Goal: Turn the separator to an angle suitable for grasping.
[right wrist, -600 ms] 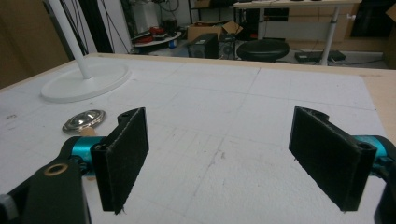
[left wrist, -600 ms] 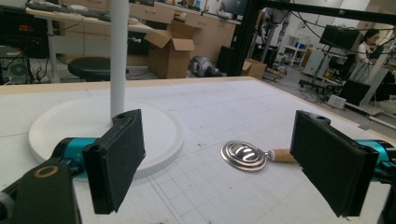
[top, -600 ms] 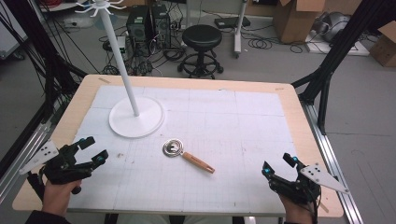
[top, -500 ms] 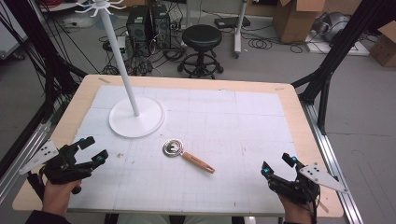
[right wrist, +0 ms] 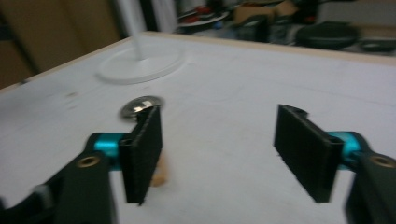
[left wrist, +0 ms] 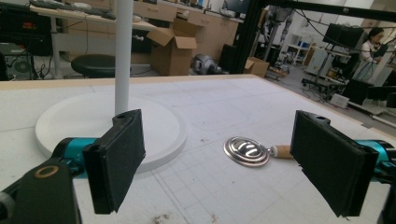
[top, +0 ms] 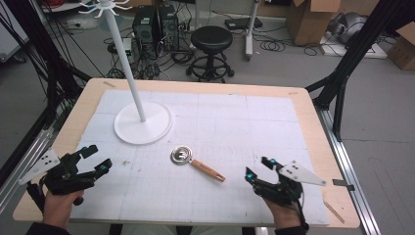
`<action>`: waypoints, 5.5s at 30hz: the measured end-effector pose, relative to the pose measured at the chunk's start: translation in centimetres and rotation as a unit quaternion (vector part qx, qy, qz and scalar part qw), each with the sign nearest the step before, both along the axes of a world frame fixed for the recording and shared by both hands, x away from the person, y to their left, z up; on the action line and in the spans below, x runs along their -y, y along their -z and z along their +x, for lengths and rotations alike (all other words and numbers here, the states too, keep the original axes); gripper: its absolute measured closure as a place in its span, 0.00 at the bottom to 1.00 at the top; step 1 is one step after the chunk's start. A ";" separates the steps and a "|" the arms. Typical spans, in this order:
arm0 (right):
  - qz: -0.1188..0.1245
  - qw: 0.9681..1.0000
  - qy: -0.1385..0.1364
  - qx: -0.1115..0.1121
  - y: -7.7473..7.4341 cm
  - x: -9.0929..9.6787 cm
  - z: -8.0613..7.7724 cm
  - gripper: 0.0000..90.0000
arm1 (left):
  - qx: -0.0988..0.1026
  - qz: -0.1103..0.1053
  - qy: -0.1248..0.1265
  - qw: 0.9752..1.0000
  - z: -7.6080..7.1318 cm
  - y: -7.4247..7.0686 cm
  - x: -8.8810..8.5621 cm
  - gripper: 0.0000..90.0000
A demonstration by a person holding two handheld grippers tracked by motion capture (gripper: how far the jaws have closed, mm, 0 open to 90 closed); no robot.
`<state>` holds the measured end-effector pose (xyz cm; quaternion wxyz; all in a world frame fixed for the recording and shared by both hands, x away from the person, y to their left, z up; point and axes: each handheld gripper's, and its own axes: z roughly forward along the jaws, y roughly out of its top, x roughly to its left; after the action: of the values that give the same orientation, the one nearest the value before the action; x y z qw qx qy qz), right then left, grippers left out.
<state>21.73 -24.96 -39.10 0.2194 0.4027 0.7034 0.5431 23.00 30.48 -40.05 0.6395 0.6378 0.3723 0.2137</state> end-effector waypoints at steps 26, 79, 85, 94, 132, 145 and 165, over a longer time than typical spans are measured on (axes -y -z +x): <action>-0.194 0.963 -0.141 -0.120 4.7 -10.8 3.5 0.99 | -0.007 -0.007 0.006 1.000 0.1 0.2 -0.2 0.21; -0.157 0.980 -0.021 -0.118 5.3 -6.7 13.6 1.00 | -0.010 -0.005 0.004 1.000 0.2 0.3 -0.1 0.21; -0.160 0.980 -0.054 -0.104 5.0 -8.1 13.6 1.00 | -0.012 -0.005 0.003 1.000 0.2 0.4 -0.1 0.21; -0.152 0.976 -0.102 -0.115 5.3 -11.4 13.0 1.00 | -0.012 -0.004 0.003 1.000 0.2 0.3 -0.2 0.22; -0.059 0.998 0.000 -0.029 0.4 -3.0 5.3 0.26 | -0.014 0.005 0.018 1.000 0.1 0.2 0.6 0.22; -0.059 0.995 0.085 0.003 -0.8 3.4 0.4 0.19 | -0.011 0.006 0.020 1.000 0.0 0.1 0.7 0.22; -0.050 0.991 0.121 0.019 -0.5 5.4 -1.8 0.19 | -0.013 0.015 0.023 1.000 0.5 0.3 1.2 0.22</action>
<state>19.94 -30.34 -38.65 0.3165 0.4630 0.6714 0.4844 23.49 29.26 -40.32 0.6298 0.6582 0.3627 0.1964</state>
